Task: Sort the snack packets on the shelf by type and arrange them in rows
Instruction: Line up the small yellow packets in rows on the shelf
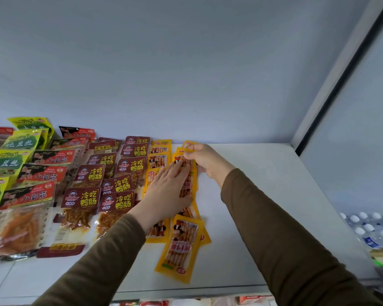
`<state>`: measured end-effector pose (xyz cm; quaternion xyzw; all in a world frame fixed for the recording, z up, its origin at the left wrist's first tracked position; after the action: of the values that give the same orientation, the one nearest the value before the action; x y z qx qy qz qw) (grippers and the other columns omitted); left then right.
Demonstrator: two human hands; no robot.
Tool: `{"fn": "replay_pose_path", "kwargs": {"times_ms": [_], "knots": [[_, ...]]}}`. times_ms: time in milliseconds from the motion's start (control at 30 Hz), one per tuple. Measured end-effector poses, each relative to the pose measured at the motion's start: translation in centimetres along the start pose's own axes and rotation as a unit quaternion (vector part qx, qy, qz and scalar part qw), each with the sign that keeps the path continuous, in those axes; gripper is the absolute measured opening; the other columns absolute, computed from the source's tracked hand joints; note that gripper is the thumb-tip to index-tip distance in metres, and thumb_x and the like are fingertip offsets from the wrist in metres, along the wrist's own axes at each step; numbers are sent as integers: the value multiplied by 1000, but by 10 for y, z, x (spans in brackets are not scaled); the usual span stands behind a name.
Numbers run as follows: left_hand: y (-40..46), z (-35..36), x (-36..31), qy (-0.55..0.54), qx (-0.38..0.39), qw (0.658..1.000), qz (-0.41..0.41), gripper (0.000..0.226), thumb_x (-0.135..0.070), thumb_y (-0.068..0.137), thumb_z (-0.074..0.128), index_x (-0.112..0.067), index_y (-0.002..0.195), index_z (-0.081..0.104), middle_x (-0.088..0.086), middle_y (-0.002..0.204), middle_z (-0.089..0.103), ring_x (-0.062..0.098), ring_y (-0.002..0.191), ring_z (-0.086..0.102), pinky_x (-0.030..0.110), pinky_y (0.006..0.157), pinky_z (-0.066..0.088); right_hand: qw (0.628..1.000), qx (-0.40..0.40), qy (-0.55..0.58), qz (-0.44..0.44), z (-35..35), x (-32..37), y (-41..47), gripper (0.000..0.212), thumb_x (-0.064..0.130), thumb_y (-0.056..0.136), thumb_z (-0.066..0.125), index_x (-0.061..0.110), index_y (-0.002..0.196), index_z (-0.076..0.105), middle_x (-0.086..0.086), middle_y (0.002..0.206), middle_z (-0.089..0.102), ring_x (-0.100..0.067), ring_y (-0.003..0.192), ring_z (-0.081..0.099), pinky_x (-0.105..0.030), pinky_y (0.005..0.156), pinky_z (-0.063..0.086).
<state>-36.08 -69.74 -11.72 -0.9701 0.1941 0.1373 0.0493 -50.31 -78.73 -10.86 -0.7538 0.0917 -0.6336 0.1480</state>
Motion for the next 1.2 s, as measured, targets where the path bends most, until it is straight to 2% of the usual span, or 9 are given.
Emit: {"fn": "replay_pose_path", "kwargs": {"times_ms": [133, 267, 467, 733, 833, 967, 1067, 1133, 1200], "knots": [[1, -3, 1, -3, 16, 1000, -9, 87, -47, 98, 54, -31, 164, -1, -2, 172, -12, 25, 158, -8, 33, 113, -14, 998, -40, -34, -30, 7, -2, 7, 47, 18, 93, 74, 15, 137, 57, 0, 117, 62, -17, 105, 58, -24, 70, 45], [3, -5, 4, 12, 25, 1000, -9, 88, -49, 97, 52, -30, 165, -1, 1, 172, -13, 24, 159, -11, 44, 124, -12, 991, -80, -93, -53, 13, -9, 14, 44, 27, 86, 78, 18, 126, 61, -1, 117, 68, -21, 108, 64, -41, 95, 56], [3, -4, 6, 27, 23, 999, 1, 78, -55, 98, 42, -34, 164, 6, 3, 173, -9, 25, 159, -7, 49, 128, -7, 957, -123, -245, -100, 10, -6, 17, 45, 46, 84, 77, 21, 118, 63, 5, 110, 67, -15, 98, 61, -31, 79, 48], [5, -1, 11, 39, 33, 999, 6, 75, -59, 99, 39, -36, 163, 8, 0, 173, -7, 22, 159, -10, 47, 127, -9, 906, -201, -339, -157, -2, -6, 12, 45, 35, 109, 31, 11, 118, 68, -14, 118, 68, -34, 118, 53, -41, 92, 44], [6, -1, 11, 39, 32, 999, 12, 75, -59, 98, 39, -36, 163, 9, 0, 173, -6, 22, 159, -11, 47, 127, -10, 933, -127, -303, -146, 4, -3, 8, 53, 36, 111, 26, 5, 120, 67, -21, 115, 69, -38, 112, 60, -44, 93, 48], [7, -1, 9, 27, 34, 999, 20, 75, -58, 98, 41, -37, 163, 10, -1, 173, -6, 20, 159, -12, 46, 127, -10, 986, -71, -124, -84, 7, 4, 10, 65, 53, 109, 21, 10, 134, 63, -12, 140, 61, -28, 130, 55, -39, 105, 41], [6, -1, 9, 20, 33, 999, 29, 75, -59, 98, 41, -37, 163, 11, -2, 173, -6, 19, 159, -12, 45, 127, -10, 989, -97, -31, -105, -2, 5, 10, 53, 47, 110, 28, 16, 137, 61, -5, 144, 58, -22, 135, 52, -36, 111, 39], [4, -2, 11, 14, 25, 999, 32, 77, -61, 97, 41, -37, 163, 10, -2, 173, -6, 18, 159, -10, 44, 126, -11, 980, -146, -43, -131, -14, 0, 11, 37, 37, 108, 39, 15, 124, 65, -3, 124, 65, -22, 121, 59, -44, 109, 46], [2, -2, 14, 24, 10, 999, 24, 79, -64, 97, 40, -35, 163, 9, -1, 173, -3, 20, 159, -5, 45, 127, -11, 966, -157, -164, -125, -21, -6, 14, 30, 32, 106, 45, 13, 119, 64, -3, 113, 68, -25, 108, 65, -44, 98, 52]]}}
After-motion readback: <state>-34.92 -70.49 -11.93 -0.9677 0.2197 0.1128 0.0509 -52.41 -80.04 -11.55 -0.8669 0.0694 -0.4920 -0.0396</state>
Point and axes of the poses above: each hand's wrist, its own y-axis towards the middle knuckle, its own z-axis out of the palm, x = y × z, the point moved 2 cm from there along y, towards the middle knuckle
